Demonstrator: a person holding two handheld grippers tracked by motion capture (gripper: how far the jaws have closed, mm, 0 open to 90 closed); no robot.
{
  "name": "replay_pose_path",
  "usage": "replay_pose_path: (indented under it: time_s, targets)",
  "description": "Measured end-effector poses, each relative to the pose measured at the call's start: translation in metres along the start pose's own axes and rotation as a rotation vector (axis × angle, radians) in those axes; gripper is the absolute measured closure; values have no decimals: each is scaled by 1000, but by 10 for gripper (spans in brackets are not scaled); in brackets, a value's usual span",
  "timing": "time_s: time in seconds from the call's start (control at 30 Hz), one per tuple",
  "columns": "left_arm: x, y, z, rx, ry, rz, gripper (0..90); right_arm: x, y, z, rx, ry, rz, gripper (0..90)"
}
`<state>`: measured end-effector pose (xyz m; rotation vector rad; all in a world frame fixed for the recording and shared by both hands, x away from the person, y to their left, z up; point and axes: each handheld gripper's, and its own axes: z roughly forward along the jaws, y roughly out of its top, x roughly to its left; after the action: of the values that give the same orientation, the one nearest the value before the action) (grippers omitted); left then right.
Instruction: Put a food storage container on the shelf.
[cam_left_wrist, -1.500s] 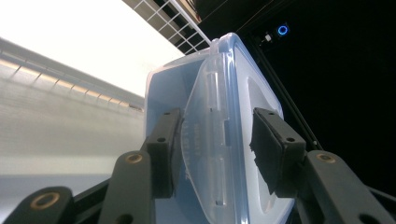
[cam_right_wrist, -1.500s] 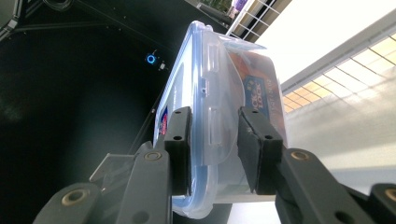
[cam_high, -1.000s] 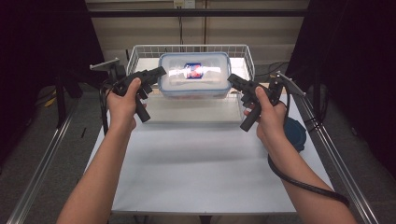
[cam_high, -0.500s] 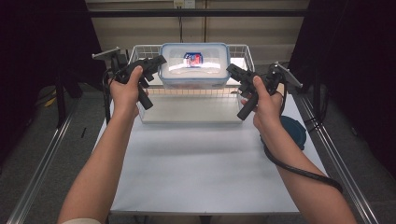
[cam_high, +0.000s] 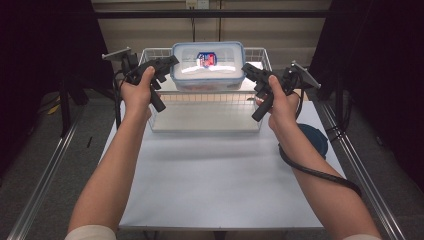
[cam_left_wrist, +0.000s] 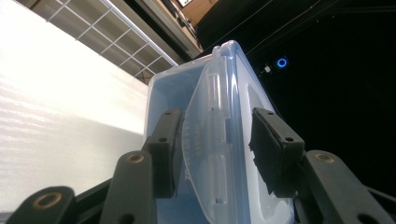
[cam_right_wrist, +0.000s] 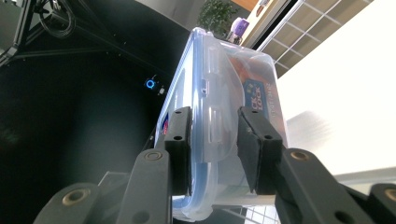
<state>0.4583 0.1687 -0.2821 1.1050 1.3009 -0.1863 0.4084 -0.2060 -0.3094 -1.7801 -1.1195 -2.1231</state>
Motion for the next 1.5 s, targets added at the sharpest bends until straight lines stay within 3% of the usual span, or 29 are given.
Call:
replay_pose_path:
  time_s: [0.2, 0.27, 0.33, 0.37, 0.5, 1.0, 1.2, 1.5]
  targets:
    - [1, 4, 6, -6, 11, -5, 548, -4, 2, 4, 3, -7, 17, 669]
    - [2, 5, 7, 5, 15, 12, 547, -5, 2, 6, 0, -7, 23, 668]
    - [2, 6, 9, -10, 16, -1, 548, -6, 3, 7, 2, -9, 21, 668]
    - [4, 7, 9, -6, 14, 13, 548, -6, 3, 8, 2, -11, 19, 668]
    - [8, 9, 12, -17, 12, -18, 548, -6, 5, 13, -4, -17, 15, 668]
    - [17, 13, 19, -31, 56, 5, 543, -16, 5, 30, -17, -47, 31, 667]
    - [23, 14, 23, -24, 64, -24, 543, -19, 5, 34, -17, -57, 36, 667]
    - [32, 14, 29, -36, 79, -28, 533, -22, 4, 40, -14, -72, 28, 664]
